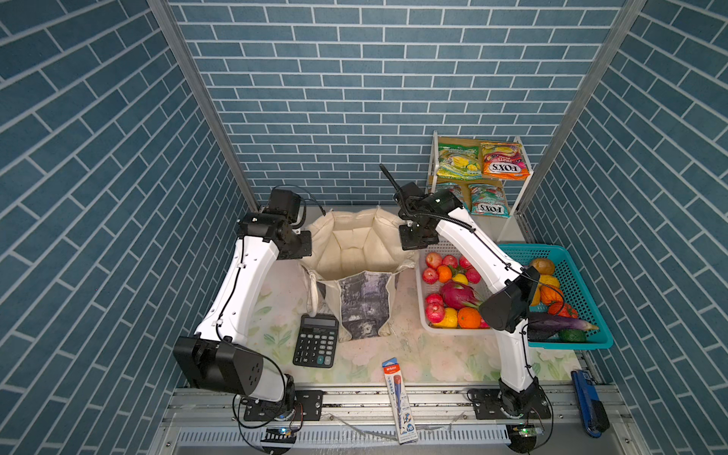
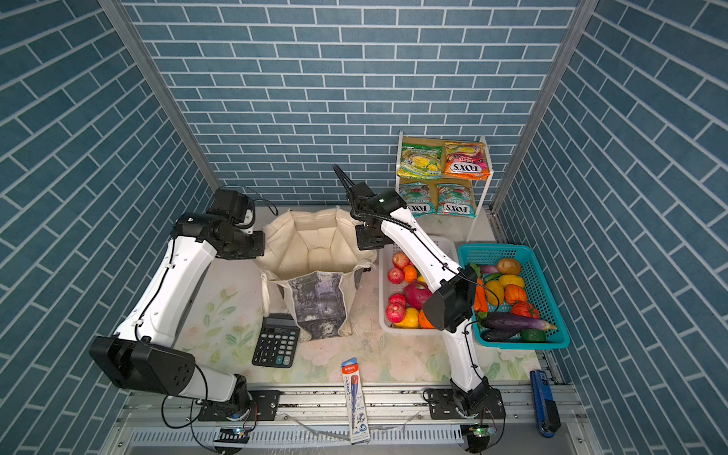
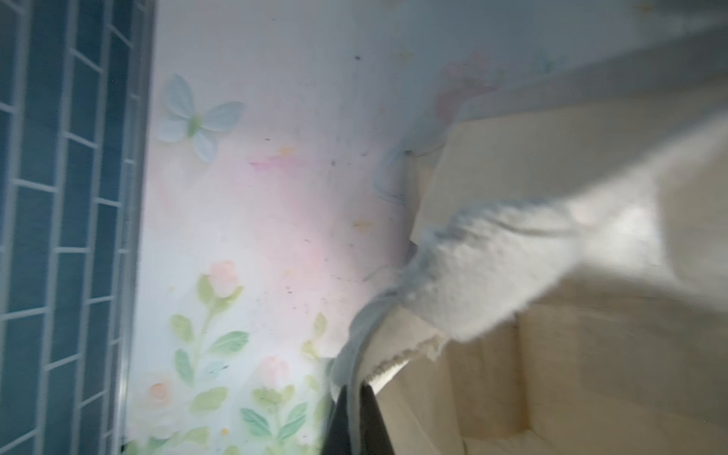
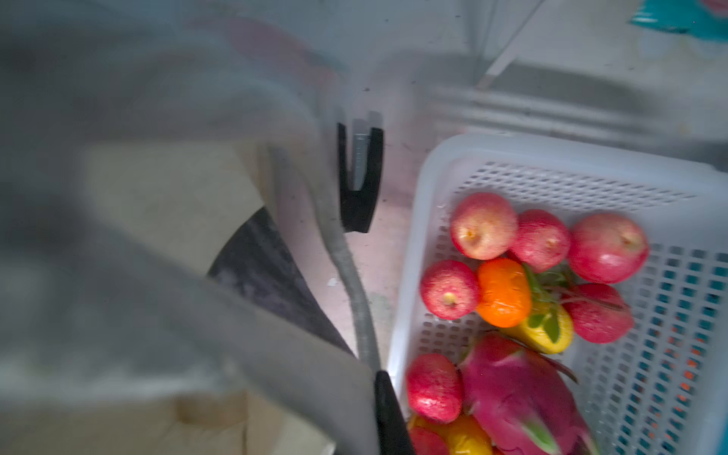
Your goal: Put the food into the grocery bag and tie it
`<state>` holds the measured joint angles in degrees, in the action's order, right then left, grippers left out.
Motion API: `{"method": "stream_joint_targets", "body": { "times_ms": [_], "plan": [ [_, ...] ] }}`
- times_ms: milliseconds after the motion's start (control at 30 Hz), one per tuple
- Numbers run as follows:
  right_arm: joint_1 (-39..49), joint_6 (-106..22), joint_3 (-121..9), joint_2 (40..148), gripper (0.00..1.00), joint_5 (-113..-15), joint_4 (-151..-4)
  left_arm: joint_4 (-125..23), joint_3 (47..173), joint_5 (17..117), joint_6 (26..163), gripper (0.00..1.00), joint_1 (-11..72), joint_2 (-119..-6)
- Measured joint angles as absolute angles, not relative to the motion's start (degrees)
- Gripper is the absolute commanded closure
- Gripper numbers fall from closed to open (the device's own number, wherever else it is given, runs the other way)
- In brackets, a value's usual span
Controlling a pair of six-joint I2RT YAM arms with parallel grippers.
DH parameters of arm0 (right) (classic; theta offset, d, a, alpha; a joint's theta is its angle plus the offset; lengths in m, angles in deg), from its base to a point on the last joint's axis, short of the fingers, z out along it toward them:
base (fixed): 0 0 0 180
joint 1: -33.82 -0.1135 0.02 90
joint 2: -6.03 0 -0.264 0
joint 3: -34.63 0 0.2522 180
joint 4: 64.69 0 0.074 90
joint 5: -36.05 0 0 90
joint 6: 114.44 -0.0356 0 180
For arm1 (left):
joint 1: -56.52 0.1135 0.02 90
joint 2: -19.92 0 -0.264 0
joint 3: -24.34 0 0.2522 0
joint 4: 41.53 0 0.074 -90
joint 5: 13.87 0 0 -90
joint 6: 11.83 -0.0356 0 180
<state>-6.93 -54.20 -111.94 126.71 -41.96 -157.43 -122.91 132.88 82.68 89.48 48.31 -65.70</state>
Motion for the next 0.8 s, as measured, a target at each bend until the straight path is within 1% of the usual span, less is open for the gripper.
{"method": "stream_joint_targets", "body": {
  "times_ms": [67,233,367,400,467,533,600,667,700,733,800],
  "plan": [
    [-6.5,-54.3,-110.8,126.6,1.0,-39.4,-157.8,-123.9,134.2,87.1,89.2,1.0,48.2,-67.5],
    [-6.2,-54.6,-108.7,126.5,1.0,-35.9,-157.8,-125.0,134.5,92.9,88.7,1.0,47.6,-72.5],
    [-6.2,-54.6,-108.4,126.5,1.0,-35.2,-157.9,-125.1,134.5,93.6,88.0,1.0,47.3,-75.2],
    [-6.2,-54.6,-108.4,126.5,1.0,-35.2,-157.9,-125.1,134.5,92.9,87.7,0.98,47.3,-75.3],
    [-6.0,-54.6,-108.2,126.3,1.0,-36.1,-157.5,-124.6,134.5,89.6,87.1,0.89,47.5,-74.6],
    [-5.6,-54.4,-107.9,126.0,1.0,-37.9,-157.0,-123.4,134.2,84.0,86.5,0.8,48.0,-73.0],
    [-5.1,-54.2,-107.4,125.6,1.0,-41.5,-155.9,-121.4,133.2,77.2,87.1,0.76,48.4,-70.6],
    [-4.9,-54.2,-106.1,124.7,1.0,-46.3,-153.5,-119.0,131.9,69.8,88.0,0.69,48.5,-67.9],
    [-4.7,-54.2,-105.5,124.2,0.99,-48.1,-152.5,-118.0,131.4,66.8,88.7,0.66,48.5,-66.9],
    [-4.7,-54.2,-104.8,123.8,0.96,-49.9,-151.3,-117.1,130.9,64.1,89.2,0.61,48.5,-66.1],
    [-4.7,-54.2,-103.8,123.1,0.87,-53.2,-149.2,-115.9,130.2,60.3,90.3,0.55,48.5,-65.4]
  ]
}}
